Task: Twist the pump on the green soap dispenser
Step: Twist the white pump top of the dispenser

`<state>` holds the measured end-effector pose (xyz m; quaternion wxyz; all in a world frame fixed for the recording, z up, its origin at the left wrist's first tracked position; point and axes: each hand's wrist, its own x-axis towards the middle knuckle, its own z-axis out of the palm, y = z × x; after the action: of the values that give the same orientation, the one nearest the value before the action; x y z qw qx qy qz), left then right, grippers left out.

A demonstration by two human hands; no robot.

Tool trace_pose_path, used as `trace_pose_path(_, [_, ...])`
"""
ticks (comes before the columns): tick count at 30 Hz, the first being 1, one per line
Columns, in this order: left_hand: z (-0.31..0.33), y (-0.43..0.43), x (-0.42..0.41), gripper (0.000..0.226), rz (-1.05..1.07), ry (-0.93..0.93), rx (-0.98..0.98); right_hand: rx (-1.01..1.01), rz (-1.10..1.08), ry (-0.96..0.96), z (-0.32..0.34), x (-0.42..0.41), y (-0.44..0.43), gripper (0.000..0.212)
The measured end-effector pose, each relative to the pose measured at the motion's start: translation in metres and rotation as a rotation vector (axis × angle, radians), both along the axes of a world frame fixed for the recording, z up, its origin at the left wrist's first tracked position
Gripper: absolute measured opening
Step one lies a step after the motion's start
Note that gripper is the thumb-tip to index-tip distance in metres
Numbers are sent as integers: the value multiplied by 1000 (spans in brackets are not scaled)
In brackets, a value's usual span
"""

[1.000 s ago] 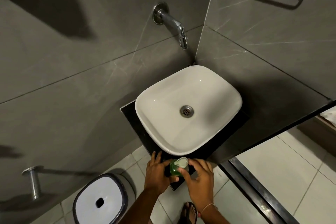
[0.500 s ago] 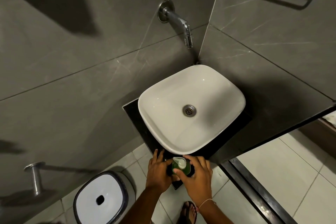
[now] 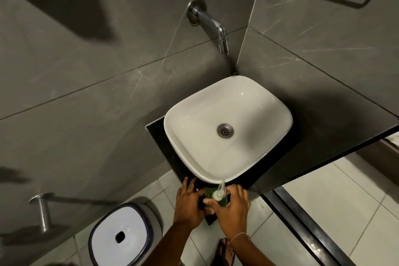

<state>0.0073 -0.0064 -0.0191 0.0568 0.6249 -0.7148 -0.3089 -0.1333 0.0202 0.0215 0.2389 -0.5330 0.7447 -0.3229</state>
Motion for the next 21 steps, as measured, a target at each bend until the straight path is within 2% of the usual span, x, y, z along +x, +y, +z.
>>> trace_pose_path(6, [2,-2,-1,72,3,-5,18,-3,48,47,-3,-9,2,46])
trace_pose_path(14, [2,-2,0,62,14,-2,-6,95,-59,23,-1,7,1,65])
trace_pose_path(19, [2,-2,0,70,11,-5,16,5,-21,-6,-4,-3,6,45])
trace_pose_path(21, [1,-2,-1,70,19,-8,16,24,-42,-2,-2,0,3,52])
